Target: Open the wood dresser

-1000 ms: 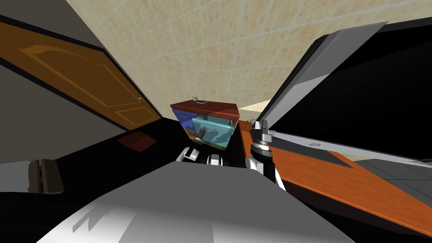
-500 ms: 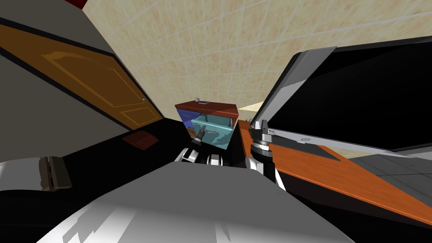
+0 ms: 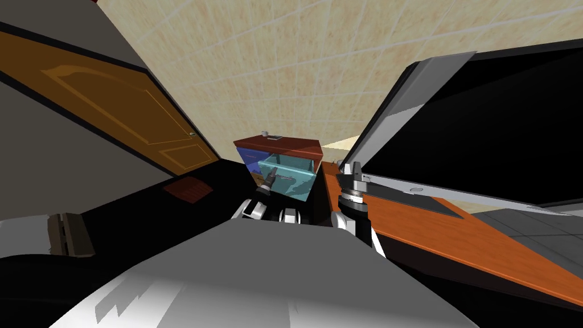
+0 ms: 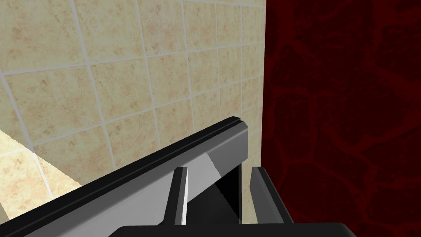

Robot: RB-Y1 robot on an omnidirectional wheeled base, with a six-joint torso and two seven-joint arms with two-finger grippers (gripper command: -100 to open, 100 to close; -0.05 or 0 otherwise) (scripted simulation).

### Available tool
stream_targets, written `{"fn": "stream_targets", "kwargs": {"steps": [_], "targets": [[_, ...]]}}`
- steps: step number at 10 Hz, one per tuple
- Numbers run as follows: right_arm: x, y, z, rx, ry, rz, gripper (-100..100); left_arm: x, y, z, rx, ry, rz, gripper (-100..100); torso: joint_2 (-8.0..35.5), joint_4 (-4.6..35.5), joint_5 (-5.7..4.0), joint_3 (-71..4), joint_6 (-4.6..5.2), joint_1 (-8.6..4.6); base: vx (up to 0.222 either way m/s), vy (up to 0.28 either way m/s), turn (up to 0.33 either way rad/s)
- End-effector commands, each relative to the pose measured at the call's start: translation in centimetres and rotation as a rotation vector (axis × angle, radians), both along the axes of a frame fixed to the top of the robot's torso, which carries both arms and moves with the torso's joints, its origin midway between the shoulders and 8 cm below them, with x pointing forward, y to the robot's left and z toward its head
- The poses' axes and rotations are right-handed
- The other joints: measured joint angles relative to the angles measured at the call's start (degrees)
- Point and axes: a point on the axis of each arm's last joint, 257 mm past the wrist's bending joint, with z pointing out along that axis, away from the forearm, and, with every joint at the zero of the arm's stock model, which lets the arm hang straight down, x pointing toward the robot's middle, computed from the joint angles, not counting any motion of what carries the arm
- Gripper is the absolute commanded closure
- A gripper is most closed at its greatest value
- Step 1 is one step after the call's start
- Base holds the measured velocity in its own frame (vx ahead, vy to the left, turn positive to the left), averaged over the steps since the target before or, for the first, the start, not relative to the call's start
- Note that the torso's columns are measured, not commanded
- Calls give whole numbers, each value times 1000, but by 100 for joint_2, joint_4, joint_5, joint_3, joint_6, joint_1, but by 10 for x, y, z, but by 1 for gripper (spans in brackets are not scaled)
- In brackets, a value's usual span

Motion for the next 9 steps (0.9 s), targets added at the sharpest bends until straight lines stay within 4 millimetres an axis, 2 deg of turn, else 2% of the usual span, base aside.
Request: {"fn": "stream_targets", "kwargs": {"steps": [1, 2, 3, 4, 9], "targets": [[0, 0, 0, 0, 0, 0, 0, -6, 0, 15, -2, 0, 2, -100, 9, 14, -5, 3, -4, -1, 13, -1, -16], [0, 0, 0, 0, 0, 0, 0, -6, 0, 15, -2, 0, 2, -100, 17, 26, -9, 7, -8, 1, 10, 1, -2], [0, 0, 0, 0, 0, 0, 0, -6, 2, 5, -2, 20, 2, -100, 24, 31, -10, 11, -9, 2, 8, 0, -3], [0, 0, 0, 0, 0, 0, 0, -6, 2, 4, -2, 24, 3, 0, 21, 20, -6, 11, -5, 0, 0, 0, 0], [0, 0, 0, 0, 0, 0, 0, -6, 2, -1, 0, 36, 4, 0, -9, -3, -1, -5, 2, -3, 0, 0, 0]]}}
